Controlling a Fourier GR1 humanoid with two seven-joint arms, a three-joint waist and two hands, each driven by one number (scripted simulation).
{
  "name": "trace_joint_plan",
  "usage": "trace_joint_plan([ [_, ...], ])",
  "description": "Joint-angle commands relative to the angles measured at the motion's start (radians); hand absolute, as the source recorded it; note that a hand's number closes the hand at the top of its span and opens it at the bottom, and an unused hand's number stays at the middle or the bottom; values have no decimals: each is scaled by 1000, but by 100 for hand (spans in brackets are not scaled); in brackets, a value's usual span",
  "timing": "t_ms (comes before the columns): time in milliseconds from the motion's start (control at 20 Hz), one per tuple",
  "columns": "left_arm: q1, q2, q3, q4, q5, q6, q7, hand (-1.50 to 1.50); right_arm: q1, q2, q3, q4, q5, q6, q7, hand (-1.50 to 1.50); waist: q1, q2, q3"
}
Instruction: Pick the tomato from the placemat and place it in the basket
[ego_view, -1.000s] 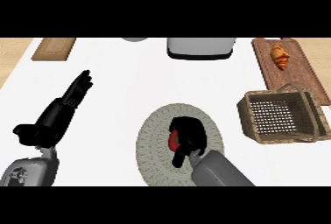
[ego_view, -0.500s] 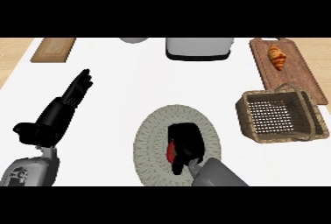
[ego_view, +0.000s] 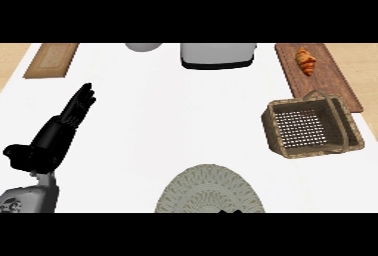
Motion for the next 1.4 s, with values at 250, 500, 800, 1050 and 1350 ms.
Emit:
trace_joint_plan([
  [250,14,1,-2,-23,4,-7,1,0,314,-235,198,-558,52,-287,-82,150,-2,5,3],
  [500,9,-6,6,-9,-5,12,-5,0,285,-164,176,-584,25,-364,-127,150,-7,2,2],
  [800,21,2,14,-8,-7,12,-3,0,299,-146,148,-616,5,-382,-107,150,-19,-3,-1],
  [1050,30,-16,-4,-9,-24,23,-19,0,284,-166,58,-621,49,-376,-65,150,-29,-1,-3],
  [1350,25,9,13,-7,-8,2,-10,0,263,-96,9,-625,75,-379,-23,150,-20,6,-2],
])
